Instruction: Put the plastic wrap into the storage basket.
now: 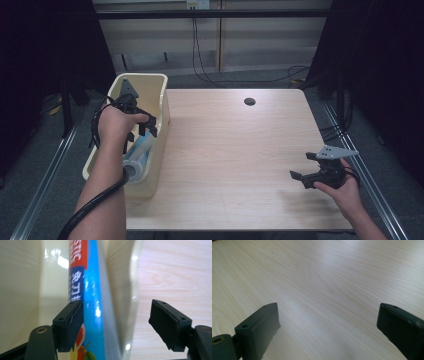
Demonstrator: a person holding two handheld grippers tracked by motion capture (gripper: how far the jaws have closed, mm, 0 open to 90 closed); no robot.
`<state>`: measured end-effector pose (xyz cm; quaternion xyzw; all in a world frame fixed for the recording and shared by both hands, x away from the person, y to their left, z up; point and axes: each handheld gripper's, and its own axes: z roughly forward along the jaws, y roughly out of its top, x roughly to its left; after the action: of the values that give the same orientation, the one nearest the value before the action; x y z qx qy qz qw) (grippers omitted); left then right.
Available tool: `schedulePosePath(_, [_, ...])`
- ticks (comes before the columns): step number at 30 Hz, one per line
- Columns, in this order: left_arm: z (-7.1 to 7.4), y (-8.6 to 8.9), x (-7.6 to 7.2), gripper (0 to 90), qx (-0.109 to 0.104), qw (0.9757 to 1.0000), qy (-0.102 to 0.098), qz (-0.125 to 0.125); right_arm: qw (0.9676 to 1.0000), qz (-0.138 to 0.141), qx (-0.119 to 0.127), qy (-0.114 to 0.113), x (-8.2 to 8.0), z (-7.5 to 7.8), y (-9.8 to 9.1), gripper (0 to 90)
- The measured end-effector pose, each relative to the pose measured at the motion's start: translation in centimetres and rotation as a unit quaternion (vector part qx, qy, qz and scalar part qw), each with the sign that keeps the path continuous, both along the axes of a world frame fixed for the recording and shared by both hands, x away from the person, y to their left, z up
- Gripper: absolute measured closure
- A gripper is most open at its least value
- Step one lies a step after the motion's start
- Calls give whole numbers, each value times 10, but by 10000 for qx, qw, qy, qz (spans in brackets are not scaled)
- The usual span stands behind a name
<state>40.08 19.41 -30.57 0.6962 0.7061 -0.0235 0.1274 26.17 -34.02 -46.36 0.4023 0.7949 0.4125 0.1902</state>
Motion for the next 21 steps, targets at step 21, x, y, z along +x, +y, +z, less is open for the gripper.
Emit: schedulePosePath(21, [12, -38, -6, 132, -540, 9946, -631, -617, 9998, 159, 75, 81, 0, 0, 4, 16])
